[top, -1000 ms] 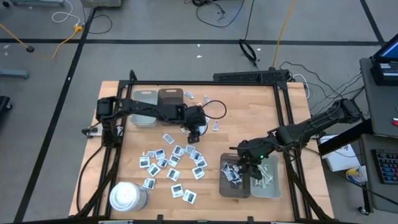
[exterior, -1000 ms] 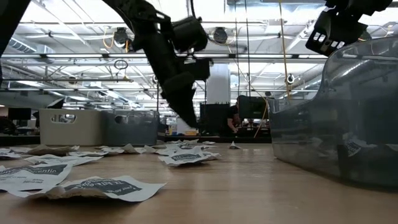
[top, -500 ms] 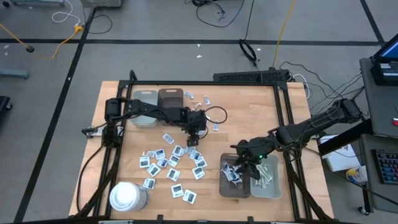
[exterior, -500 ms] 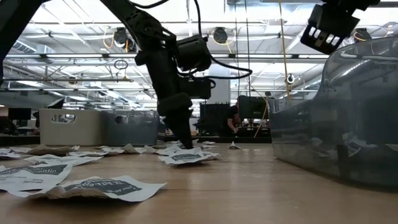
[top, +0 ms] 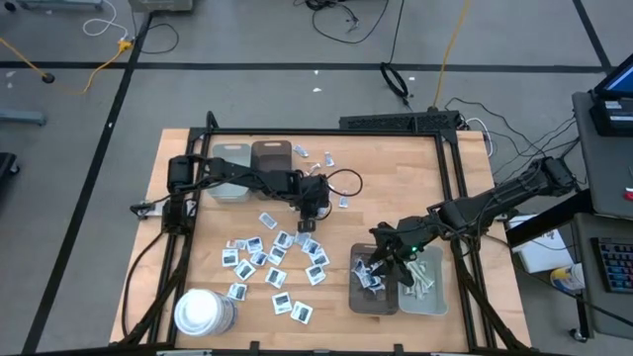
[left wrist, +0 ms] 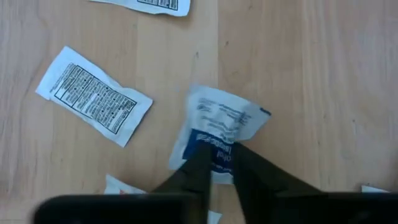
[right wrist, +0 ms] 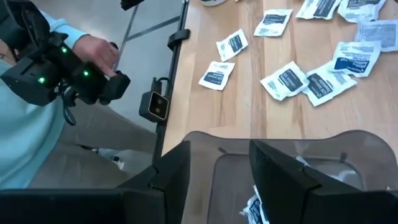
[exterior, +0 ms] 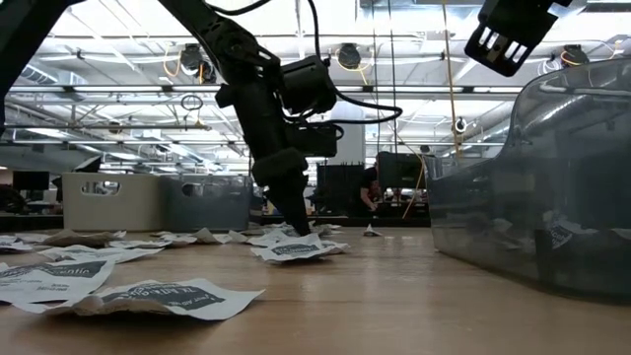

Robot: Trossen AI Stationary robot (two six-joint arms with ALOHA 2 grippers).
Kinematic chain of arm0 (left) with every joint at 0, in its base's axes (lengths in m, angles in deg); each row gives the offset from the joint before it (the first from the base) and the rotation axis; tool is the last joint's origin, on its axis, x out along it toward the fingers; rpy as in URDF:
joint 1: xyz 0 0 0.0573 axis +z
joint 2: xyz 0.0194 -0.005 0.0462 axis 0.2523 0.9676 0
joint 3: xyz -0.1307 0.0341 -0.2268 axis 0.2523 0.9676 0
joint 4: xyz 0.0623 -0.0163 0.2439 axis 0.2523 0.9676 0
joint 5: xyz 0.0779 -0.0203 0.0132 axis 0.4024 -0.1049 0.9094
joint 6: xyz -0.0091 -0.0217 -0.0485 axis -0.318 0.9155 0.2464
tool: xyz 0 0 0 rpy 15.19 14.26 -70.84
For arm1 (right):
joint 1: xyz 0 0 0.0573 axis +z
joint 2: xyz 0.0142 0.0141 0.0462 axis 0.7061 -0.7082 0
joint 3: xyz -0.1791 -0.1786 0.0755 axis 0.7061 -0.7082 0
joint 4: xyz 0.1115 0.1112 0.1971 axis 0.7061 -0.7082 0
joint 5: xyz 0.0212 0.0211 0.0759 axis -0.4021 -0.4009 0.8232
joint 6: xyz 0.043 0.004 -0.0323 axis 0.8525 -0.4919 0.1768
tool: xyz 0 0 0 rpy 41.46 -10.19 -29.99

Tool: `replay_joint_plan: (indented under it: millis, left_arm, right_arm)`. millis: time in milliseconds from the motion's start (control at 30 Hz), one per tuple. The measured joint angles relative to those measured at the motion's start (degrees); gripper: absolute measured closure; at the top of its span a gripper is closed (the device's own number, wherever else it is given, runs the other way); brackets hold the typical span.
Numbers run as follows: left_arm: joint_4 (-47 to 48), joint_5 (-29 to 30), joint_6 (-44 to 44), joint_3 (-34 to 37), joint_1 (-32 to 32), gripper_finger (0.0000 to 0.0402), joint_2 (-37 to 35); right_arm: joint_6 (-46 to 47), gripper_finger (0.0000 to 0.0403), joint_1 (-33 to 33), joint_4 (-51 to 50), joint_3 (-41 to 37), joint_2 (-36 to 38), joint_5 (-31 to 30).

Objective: Pick & Place First Aid Supplies
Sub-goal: Put the white alcohol pad into the bottom black bin

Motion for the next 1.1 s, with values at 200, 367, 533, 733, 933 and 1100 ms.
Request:
replay_joint_plan:
  millis: [200, 367, 533, 733, 933, 1100]
  left_arm:
    - [2.8, -4.7, 4.6, 0.3, 0.6, 0.0395, -2.3]
    - [-1.8, -7.2, 9.0, 0.4, -0.9, 0.0399, -6.3]
    - [-12.9, -6.0, 14.4, 2.0, -5.1, 0.04, -9.4]
    - [-28.7, -3.0, 18.6, 4.1, -11.0, 0.04, -11.6]
    - [-38.5, 2.8, 23.3, 6.8, -17.6, 0.0401, -12.6]
    - [-49.6, 5.9, 25.5, 10.0, -22.7, 0.0401, -12.5]
  right_arm:
    - [-2.4, 0.0246, 0.0, 0.0, 0.0, 0.0, -3.4]
    - [-6.9, 0.0245, 0.0, 0.3, 0.0, 0.0, -12.0]
    - [-9.8, 0.0246, 0.0, 2.1, 0.0, 0.0, -16.6]
    - [-11.6, 0.0245, -0.1, 4.7, 0.0, 0.0, -16.3]
    - [-11.2, 0.0245, -0.1, 5.0, 0.0, 0.0, -16.3]
    - [-11.0, 0.0246, 0.0, 5.1, 0.0, 0.0, -16.1]
